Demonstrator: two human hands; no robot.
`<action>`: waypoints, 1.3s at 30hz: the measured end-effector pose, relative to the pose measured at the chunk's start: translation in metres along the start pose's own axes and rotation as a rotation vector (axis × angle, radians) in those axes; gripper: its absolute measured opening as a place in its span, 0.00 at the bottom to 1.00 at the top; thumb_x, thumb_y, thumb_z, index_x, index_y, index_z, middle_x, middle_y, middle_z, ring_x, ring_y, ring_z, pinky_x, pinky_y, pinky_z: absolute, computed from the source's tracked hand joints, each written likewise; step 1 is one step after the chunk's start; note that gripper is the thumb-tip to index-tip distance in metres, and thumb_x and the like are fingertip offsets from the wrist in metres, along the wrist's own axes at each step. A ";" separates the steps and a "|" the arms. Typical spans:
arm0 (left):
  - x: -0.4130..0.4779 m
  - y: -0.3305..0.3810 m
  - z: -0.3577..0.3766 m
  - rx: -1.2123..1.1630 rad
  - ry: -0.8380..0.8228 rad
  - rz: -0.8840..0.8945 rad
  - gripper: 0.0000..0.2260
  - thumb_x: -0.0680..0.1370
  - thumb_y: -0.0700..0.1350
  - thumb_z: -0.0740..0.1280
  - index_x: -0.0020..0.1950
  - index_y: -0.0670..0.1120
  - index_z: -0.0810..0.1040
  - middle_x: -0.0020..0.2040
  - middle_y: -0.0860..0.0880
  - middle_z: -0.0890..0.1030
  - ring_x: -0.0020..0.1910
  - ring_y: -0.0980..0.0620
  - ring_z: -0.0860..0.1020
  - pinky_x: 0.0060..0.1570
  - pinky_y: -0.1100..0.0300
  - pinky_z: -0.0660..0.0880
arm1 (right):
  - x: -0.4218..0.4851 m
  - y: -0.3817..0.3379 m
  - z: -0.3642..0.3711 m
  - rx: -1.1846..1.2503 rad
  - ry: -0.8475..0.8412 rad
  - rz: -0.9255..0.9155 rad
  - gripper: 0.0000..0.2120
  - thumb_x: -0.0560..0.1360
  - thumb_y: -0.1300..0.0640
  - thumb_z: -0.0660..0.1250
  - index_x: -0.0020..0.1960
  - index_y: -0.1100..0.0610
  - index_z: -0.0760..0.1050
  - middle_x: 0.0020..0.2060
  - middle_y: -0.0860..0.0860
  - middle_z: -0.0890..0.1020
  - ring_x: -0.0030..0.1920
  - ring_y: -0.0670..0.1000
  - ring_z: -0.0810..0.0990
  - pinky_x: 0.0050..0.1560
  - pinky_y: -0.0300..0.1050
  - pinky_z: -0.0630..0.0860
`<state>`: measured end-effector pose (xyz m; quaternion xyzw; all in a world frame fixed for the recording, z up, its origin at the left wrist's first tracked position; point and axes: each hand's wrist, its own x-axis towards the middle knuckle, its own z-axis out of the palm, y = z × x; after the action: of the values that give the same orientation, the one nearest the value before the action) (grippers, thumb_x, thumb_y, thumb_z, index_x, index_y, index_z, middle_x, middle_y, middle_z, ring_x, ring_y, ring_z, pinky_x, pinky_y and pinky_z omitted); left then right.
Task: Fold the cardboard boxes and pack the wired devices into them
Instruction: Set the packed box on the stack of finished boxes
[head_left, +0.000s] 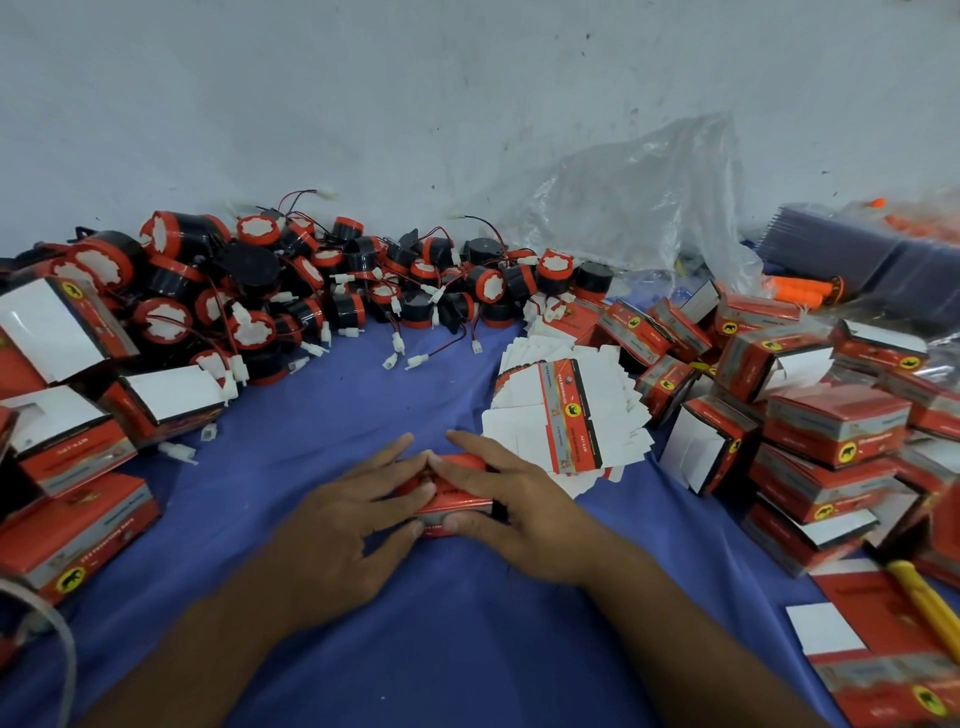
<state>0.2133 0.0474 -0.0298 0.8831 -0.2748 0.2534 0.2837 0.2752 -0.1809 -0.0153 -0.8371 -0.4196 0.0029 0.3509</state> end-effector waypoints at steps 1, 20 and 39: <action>-0.001 0.001 0.001 -0.033 0.012 -0.020 0.18 0.79 0.51 0.64 0.66 0.44 0.78 0.71 0.51 0.74 0.74 0.51 0.68 0.70 0.59 0.68 | 0.000 0.000 -0.001 -0.017 -0.029 0.008 0.26 0.81 0.47 0.65 0.78 0.46 0.66 0.80 0.47 0.59 0.79 0.46 0.58 0.76 0.49 0.64; 0.003 0.001 -0.005 -0.044 0.209 -0.194 0.09 0.78 0.43 0.64 0.48 0.42 0.84 0.50 0.52 0.82 0.51 0.62 0.79 0.52 0.71 0.74 | -0.004 0.010 -0.061 -0.159 0.711 0.730 0.23 0.77 0.46 0.70 0.68 0.54 0.73 0.67 0.51 0.75 0.63 0.51 0.76 0.62 0.47 0.74; 0.005 0.006 -0.005 -0.067 0.153 -0.222 0.07 0.76 0.40 0.66 0.49 0.43 0.84 0.48 0.53 0.81 0.47 0.59 0.79 0.48 0.67 0.76 | -0.017 0.015 -0.096 0.212 0.548 0.876 0.09 0.74 0.60 0.75 0.52 0.57 0.79 0.42 0.44 0.79 0.37 0.44 0.82 0.25 0.32 0.74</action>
<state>0.2117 0.0449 -0.0204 0.8761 -0.1613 0.2778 0.3595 0.3029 -0.2551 0.0434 -0.8641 0.0793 -0.0275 0.4963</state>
